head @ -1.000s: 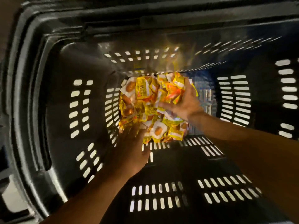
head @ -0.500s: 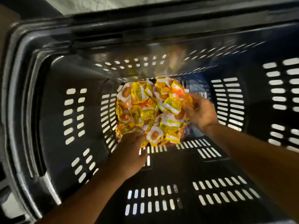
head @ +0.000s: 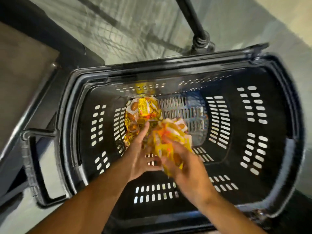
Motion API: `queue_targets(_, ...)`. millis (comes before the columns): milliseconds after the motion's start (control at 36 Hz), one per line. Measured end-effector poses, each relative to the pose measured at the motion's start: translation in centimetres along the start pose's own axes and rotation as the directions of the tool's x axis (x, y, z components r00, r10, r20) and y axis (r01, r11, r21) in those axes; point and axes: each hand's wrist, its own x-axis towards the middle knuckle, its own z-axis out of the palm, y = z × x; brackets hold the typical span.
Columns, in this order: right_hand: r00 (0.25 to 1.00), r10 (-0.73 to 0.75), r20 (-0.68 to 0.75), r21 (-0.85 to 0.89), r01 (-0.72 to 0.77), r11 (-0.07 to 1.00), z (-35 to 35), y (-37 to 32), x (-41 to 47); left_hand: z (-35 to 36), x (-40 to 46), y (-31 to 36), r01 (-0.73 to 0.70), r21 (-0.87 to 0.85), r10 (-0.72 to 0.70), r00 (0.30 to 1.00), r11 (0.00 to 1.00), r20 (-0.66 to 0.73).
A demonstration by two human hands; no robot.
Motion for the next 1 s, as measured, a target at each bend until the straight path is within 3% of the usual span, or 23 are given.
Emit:
queue_targets(83,0.974,-0.118,0.191,-0.338,0.179,0.924,0.7,0.5,-1.6,-1.4,0.4,-0.8,0.023,-0.035,-0.016,0.979,0.999,0.202)
queue_targets(139,0.948,-0.091,0.307,-0.468,0.233,0.853,1.3,0.7,-1.6,-2.1,1.1,-1.8,-0.007,0.002,0.006,0.970,1.000,0.242)
queue_targets(278,0.919,-0.047,0.392,-0.538,0.270,0.799,2.4,1.6,-1.1,-1.7,3.0,-3.3,-0.184,0.120,0.186,0.982,0.975,-0.005)
queue_targets(333,0.924,-0.034,0.381,-0.551,0.256,0.794,2.2,2.4,-1.0,-2.2,3.4,-3.6,-0.222,0.155,0.243,0.961,0.963,-0.135)
queue_targets(500,0.941,-0.055,0.334,-0.478,0.220,0.850,0.4,4.4,-0.1,-3.8,2.3,-2.2,-0.232,0.288,0.315,0.905,0.929,-0.287)
queue_targets(667,0.991,0.019,0.129,-0.442,0.041,0.896,-2.3,6.1,3.4,-4.9,2.2,-0.3,-0.199,0.500,0.418,0.828,0.843,-0.374)
queue_targets(833,0.978,0.204,0.047,-0.552,-0.145,0.821,-2.6,9.4,8.5,-4.7,4.6,0.1,-0.177,0.593,0.448,0.823,0.786,-0.348)
queue_targets(1000,0.979,0.201,-0.036,-0.659,-0.175,0.732,0.0,12.7,13.1,-5.0,8.3,-0.4,-0.057,0.700,0.474,0.774,0.712,-0.420)
